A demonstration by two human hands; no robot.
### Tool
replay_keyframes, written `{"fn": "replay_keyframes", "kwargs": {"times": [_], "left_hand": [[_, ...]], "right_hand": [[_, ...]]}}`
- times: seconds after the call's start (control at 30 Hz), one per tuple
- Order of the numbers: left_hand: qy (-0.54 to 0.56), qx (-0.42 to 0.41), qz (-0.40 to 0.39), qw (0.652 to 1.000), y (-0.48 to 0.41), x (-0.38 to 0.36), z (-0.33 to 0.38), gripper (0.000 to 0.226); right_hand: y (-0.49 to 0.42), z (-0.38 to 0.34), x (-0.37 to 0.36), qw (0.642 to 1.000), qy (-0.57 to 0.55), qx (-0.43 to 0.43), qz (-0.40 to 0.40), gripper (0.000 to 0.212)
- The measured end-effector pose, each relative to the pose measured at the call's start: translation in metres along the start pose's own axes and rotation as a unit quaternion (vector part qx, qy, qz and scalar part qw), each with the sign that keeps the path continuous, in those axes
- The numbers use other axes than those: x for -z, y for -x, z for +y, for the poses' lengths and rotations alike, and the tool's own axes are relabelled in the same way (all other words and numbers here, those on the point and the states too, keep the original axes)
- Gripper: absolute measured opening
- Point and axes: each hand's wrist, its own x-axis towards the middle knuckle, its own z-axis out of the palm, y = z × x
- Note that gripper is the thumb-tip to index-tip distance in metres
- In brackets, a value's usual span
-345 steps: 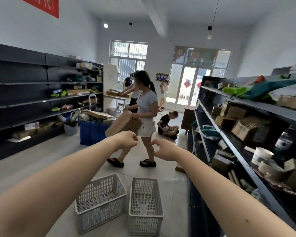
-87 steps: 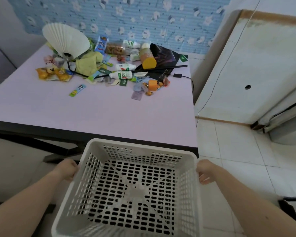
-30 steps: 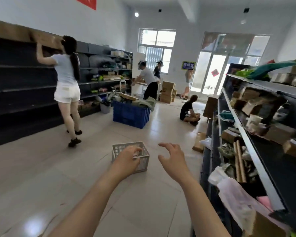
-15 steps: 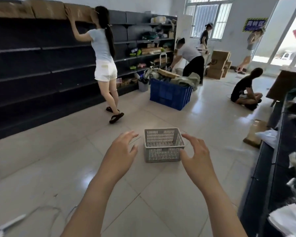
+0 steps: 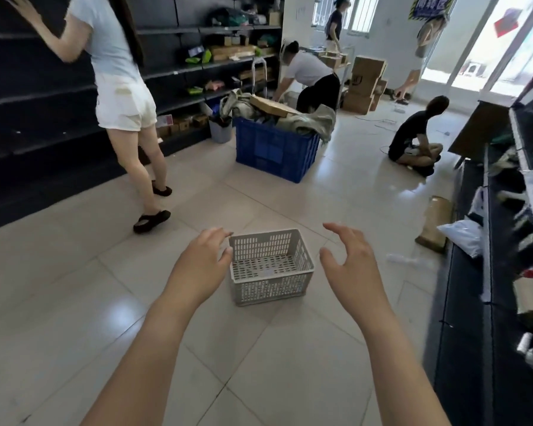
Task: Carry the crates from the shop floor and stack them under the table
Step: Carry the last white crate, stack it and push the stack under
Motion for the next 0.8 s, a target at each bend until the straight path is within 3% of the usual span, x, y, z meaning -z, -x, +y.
{"fn": "replay_keyframes", "kwargs": {"times": [0.2, 0.4, 0.63, 0.8], "left_hand": [[0.003, -0.010, -0.022, 1.000, -0.109, -0.037, -0.009, 0.037], [-0.014, 0.040, -0.055, 0.998, -0.227, -0.104, -0.020, 0.037], [0.049, 0.158, -0.051, 0.985, -0.372, -0.152, -0.032, 0.037], [0.160, 0.304, -0.025, 0.939, -0.447, -0.206, -0.070, 0.034]], "right_hand": [[-0.088, 0.074, -0.025, 0.995, -0.031, -0.096, 0.014, 0.038], [-0.222, 0.158, -0.066, 0.983, -0.101, -0.154, -0.022, 0.037], [-0.389, 0.236, -0.099, 0.974, -0.124, -0.183, -0.055, 0.033], [-0.473, 0.313, -0.149, 0.963, -0.094, -0.246, -0.062, 0.033]]}}
